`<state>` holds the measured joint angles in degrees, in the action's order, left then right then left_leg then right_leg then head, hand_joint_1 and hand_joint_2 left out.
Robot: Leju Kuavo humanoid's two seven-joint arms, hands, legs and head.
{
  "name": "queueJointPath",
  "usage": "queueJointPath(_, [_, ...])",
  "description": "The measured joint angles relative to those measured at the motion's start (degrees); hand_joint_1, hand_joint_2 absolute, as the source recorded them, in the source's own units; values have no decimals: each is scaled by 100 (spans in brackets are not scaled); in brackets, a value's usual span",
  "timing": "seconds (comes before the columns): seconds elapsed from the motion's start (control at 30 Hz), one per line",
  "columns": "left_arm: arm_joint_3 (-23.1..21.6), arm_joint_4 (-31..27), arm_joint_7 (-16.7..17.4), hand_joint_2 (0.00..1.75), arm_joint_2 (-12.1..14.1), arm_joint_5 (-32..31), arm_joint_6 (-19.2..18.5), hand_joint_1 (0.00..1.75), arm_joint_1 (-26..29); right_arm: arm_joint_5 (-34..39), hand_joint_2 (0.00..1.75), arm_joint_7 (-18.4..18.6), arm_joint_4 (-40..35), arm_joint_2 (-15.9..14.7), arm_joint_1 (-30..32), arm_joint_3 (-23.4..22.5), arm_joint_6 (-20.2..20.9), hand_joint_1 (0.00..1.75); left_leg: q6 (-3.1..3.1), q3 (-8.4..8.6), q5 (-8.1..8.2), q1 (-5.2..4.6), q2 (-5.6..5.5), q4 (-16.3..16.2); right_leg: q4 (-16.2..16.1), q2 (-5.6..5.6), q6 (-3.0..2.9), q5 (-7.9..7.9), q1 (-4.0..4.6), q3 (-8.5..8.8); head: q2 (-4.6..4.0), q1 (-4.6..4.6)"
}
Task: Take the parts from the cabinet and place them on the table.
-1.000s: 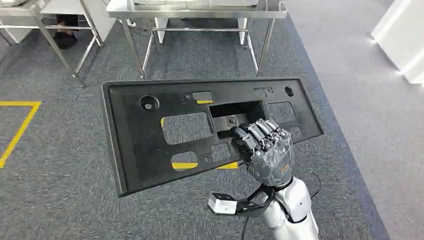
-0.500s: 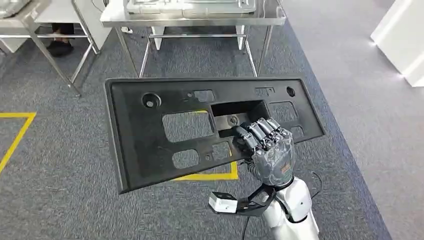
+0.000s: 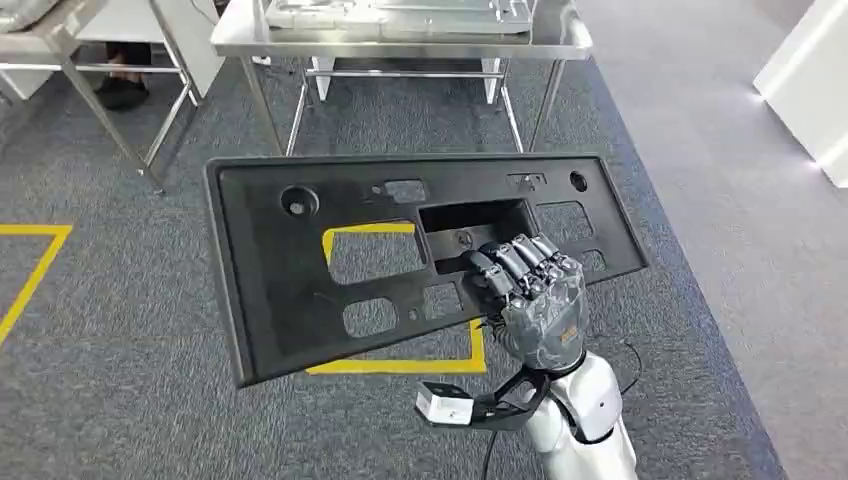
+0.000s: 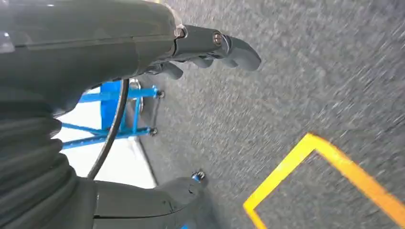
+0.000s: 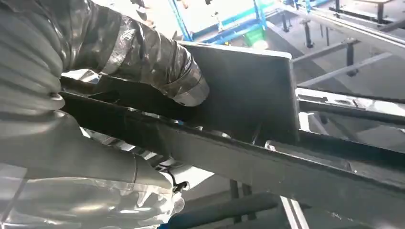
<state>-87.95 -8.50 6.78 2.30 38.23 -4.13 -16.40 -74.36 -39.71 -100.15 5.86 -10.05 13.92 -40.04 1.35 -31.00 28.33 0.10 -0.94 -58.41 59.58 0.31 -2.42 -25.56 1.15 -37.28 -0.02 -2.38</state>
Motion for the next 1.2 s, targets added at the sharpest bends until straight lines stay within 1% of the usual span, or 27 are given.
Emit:
queueJointPath(0.03, [0,0,2,175,4,-4,2,0,-13,-2,175,-4,-4,0,-1,0,0,175,-38,8,19,5,23,26,-87,13,8,88,6,51,2,-6])
queueJointPath(0.1, [0,0,2,175,2,-9,-2,0,-9,-4,175,-2,-4,0,5,-2,0,175,-100,68,-80,-11,33,-54,-211,18,-32,115,-7,138,0,-11])
queueJointPath(0.13, [0,2,2,175,26,-11,-4,0,-9,-2,175,0,-4,0,6,-2,0,175,-117,65,-4,-17,39,-94,-266,11,-16,153,-67,248,2,-11])
queueJointPath(0.17, [0,2,2,175,26,-13,0,0,-21,-2,175,0,-4,0,-5,-2,0,175,-132,50,89,-5,48,-245,-292,1,-27,135,-76,324,2,-13])
queueJointPath(0.2, [0,2,2,175,24,-15,0,0,-33,-2,175,0,-4,13,-21,-2,0,175,-150,-113,249,7,52,-570,-300,-4,-59,113,-84,353,2,-9])
queueJointPath(0.27, [0,2,0,175,26,-15,0,0,-32,-4,175,-2,-2,13,-10,-2,0,175,-220,-605,624,47,54,-1374,-295,-8,-50,55,-84,378,0,-11])
queueJointPath(0.3, [0,2,2,175,31,-15,-2,0,-21,-2,175,-2,0,13,0,-2,0,175,-249,-812,708,64,56,-1652,-282,-5,-41,27,-88,389,2,-13])
queueJointPath(0.33, [0,2,2,175,31,-15,-2,0,-7,-2,175,-2,0,13,5,-2,0,175,-274,-895,644,79,59,-1679,-261,6,-22,-8,-100,411,0,-11])
queueJointPath(0.37, [0,2,2,175,35,-15,-2,0,2,-2,175,-2,0,13,7,-2,0,175,-290,-848,415,96,59,-1436,-240,16,4,-51,-116,444,0,-11])
queueJointPath(0.43, [0,2,7,175,50,-17,0,0,-4,-2,175,-2,0,13,7,-2,0,175,-331,-489,-233,125,63,-494,-183,17,67,-152,-151,535,2,-11])
queueJointPath(0.47, [0,2,9,175,52,-15,2,0,1,-2,175,-2,0,13,7,-2,0,175,-332,-331,-330,129,56,-158,-151,7,114,-215,-164,567,0,-13])
queueJointPath(0.5, [0,2,9,175,48,-15,2,0,-6,-2,175,-2,2,13,1,-2,0,175,-319,-366,-136,85,63,-122,-126,10,141,-225,-146,569,0,-11])
queueJointPath(0.53, [0,2,15,175,48,-15,2,0,-23,0,175,0,2,22,-7,-2,0,175,-198,-334,-84,66,80,-120,-120,7,191,-257,-128,525,0,-11])
queueJointPath(0.57, [0,2,15,175,50,-15,2,0,-16,-2,175,-4,2,24,0,-2,0,175,-140,-347,-199,70,66,-104,-114,1,227,-273,-129,555,0,-11])
queueJointPath(0.67, [0,2,17,175,39,-15,-4,0,-13,0,175,-2,0,28,-14,-2,0,175,-31,-234,-208,103,66,-57,81,-3,319,-319,-153,529,0,-13])
queueJointPath(0.7, [0,2,17,175,42,-15,-4,0,-24,2,175,-4,0,28,-32,-2,0,175,-1,-218,-192,104,65,-54,365,-7,348,-440,-156,358,2,-13])
queueJointPath(0.77, [0,2,17,175,44,-13,0,0,-28,2,175,-4,2,28,-25,-2,0,175,31,-202,-152,98,64,-55,1210,-9,381,-789,-162,-180,2,-11])
queueJointPath(0.8, [0,2,17,175,44,-13,0,0,-24,2,175,-4,2,28,-13,-2,0,175,36,-190,-128,94,62,-55,1538,-9,385,-892,-162,-425,0,-13])
queueJointPath(0.83, [0,2,17,175,44,-15,0,0,-22,2,175,-4,2,28,-8,-2,0,175,33,-166,-104,90,57,-55,1666,-9,366,-869,-161,-574,0,-11])
queueJointPath(0.87, [0,2,17,175,44,-15,0,0,-21,2,175,-4,4,28,-9,-2,0,175,30,-114,-67,85,50,-55,1507,-8,340,-671,-157,-580,2,-11])
queueJointPath(0.93, [0,2,17,175,42,-15,-7,0,-17,2,175,-4,4,28,-16,-2,0,175,11,10,12,70,41,-52,647,-8,249,-46,-125,-252,2,-13])
queueJointPath(0.97, [0,2,17,175,39,-15,-7,0,-23,2,175,-4,4,28,-25,-2,0,175,-2,70,56,64,42,-40,117,-12,166,270,-88,-35,2,-13])
queueJointPath(1.03, [0,0,17,175,9,-18,-7,0,-31,2,175,-4,2,31,-50,0,0,175,-72,90,103,75,41,-10,-27,4,105,-90,-18,16,2,-15])
queueJointPath(1.1, [0,0,17,175,9,-20,0,0,-29,2,175,-2,2,31,-41,2,0,175,-142,165,61,57,65,-59,-141,15,26,71,-22,79,2,-9])
queueJointPath(1.13, [0,0,17,175,9,-20,-4,0,-23,2,175,-2,4,31,-44,4,0,175,-190,203,26,46,62,-38,-156,5,-3,64,-47,171,2,-7])
queueJointPath(1.17, [0,2,17,175,20,-20,0,0,-25,4,175,-2,0,53,-40,7,0,175,-197,218,121,63,62,-85,-215,1,15,97,-104,281,2,-2])
queueJointPath(1.2, [0,0,17,175,17,-22,2,0,-44,2,175,-2,0,59,-59,9,0,175,-219,195,206,59,64,-262,-222,-9,-29,54,-100,359,2,-7])
